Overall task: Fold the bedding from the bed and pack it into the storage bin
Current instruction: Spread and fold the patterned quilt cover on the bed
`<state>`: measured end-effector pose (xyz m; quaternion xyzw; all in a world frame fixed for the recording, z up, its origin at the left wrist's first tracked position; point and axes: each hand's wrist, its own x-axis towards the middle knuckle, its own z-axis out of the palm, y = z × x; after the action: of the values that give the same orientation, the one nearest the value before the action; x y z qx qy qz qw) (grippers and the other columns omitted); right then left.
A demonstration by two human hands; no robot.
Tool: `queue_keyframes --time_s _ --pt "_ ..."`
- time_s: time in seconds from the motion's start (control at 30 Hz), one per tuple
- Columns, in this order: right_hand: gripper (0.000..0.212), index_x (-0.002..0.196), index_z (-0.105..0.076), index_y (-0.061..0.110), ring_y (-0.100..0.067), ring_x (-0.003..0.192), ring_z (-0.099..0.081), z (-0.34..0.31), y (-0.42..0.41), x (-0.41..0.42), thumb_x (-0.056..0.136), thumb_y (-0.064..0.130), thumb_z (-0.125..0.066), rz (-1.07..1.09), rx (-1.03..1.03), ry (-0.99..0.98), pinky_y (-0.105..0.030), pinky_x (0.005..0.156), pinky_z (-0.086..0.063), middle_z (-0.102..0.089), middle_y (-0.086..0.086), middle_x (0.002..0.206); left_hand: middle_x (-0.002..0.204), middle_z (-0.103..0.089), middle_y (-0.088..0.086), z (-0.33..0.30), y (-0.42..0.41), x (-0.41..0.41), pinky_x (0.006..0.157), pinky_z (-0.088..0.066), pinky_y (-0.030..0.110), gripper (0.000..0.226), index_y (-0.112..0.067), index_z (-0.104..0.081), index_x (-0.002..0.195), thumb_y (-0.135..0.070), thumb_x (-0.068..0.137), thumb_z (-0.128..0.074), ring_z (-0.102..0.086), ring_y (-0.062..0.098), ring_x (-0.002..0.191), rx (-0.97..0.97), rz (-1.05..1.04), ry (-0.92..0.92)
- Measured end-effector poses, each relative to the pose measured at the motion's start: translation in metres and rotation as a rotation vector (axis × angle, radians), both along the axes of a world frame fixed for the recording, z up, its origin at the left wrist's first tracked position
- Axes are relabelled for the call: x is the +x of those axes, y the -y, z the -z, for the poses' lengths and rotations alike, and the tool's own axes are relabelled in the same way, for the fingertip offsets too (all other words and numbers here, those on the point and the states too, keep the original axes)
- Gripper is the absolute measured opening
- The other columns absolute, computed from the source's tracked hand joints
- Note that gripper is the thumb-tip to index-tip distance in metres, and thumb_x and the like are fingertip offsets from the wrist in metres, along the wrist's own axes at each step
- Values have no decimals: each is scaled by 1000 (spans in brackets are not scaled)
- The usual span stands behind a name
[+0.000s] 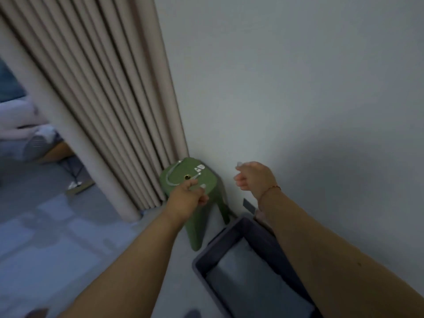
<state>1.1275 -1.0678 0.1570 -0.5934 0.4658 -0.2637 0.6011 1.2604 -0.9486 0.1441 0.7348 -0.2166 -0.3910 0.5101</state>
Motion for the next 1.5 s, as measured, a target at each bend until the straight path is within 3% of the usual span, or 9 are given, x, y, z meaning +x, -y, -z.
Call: queue_keyframes --time_s 0.17,0.27,0.37,0.53,0.7,0.8,1.0,1.17,1.5 --pt "16 77 -58 13 -13 53 -51 -15 -45 38 92 17 -56 -177 76 30 -19 49 -46 -59 -5 64 95 -61 22 -24 -75 -5 42 -42 9 32 3 -48 127 -7 97 -50 -59 13 58 0 -187 60" --pt "14 86 -60 9 -12 51 -49 -21 -87 67 94 19 -53 -315 96 30 -17 45 -43 -57 -5 63 97 -63 21 -36 -128 -3 44 -43 8 34 -1 -47 129 -9 96 -52 -59 16 67 7 -327 71" --pt "19 79 -57 11 -6 39 -49 -27 -141 94 95 19 -52 -452 94 38 -12 37 -39 -55 -5 61 96 -68 20 -41 -191 0 52 -47 13 37 -5 -48 130 -18 96 -55 -62 16 69 40 -450 120" --pt "25 70 -53 14 -8 36 -46 -34 -257 131 94 18 -52 -730 102 6 -13 34 -35 -51 -3 53 91 -72 13 -43 -317 -7 78 -48 31 40 -9 -49 132 -24 95 -56 -66 19 76 82 -715 170" --pt "24 71 -56 13 -15 46 -46 -35 -370 129 94 16 -51 -932 105 -6 -17 42 -38 -54 -7 57 81 -68 10 -43 -419 -44 68 -50 27 36 -3 -52 128 -15 94 -56 -64 22 73 65 -951 175" --pt "21 73 -58 9 -17 47 -46 -36 -452 106 93 14 -52 -1091 107 15 -21 46 -37 -54 -7 57 87 -71 13 -45 -495 -85 70 -49 29 35 -7 -52 127 -19 95 -55 -66 22 76 107 -1077 165" --pt "25 76 -59 8 -19 52 -48 -47 -597 27 97 19 -51 -1327 106 2 -25 50 -40 -55 -9 61 88 -72 12 -41 -634 -195 95 -49 42 40 -11 -49 132 -26 95 -55 -69 22 83 111 -1312 94" --pt "26 76 -61 10 -21 57 -51 -51 -707 -55 97 23 -51 -1511 97 -25 -29 58 -46 -58 -10 65 89 -72 13 -38 -729 -300 91 -48 40 42 -10 -48 132 -27 94 -56 -68 21 80 134 -1485 68" --pt "23 89 -61 3 -21 55 -50 -48 -909 -218 96 24 -52 -1916 161 -111 -30 58 -47 -57 -12 66 93 -71 14 -40 -884 -517 84 -52 40 42 -10 -48 133 -28 95 -56 -69 27 87 141 -1931 -1"
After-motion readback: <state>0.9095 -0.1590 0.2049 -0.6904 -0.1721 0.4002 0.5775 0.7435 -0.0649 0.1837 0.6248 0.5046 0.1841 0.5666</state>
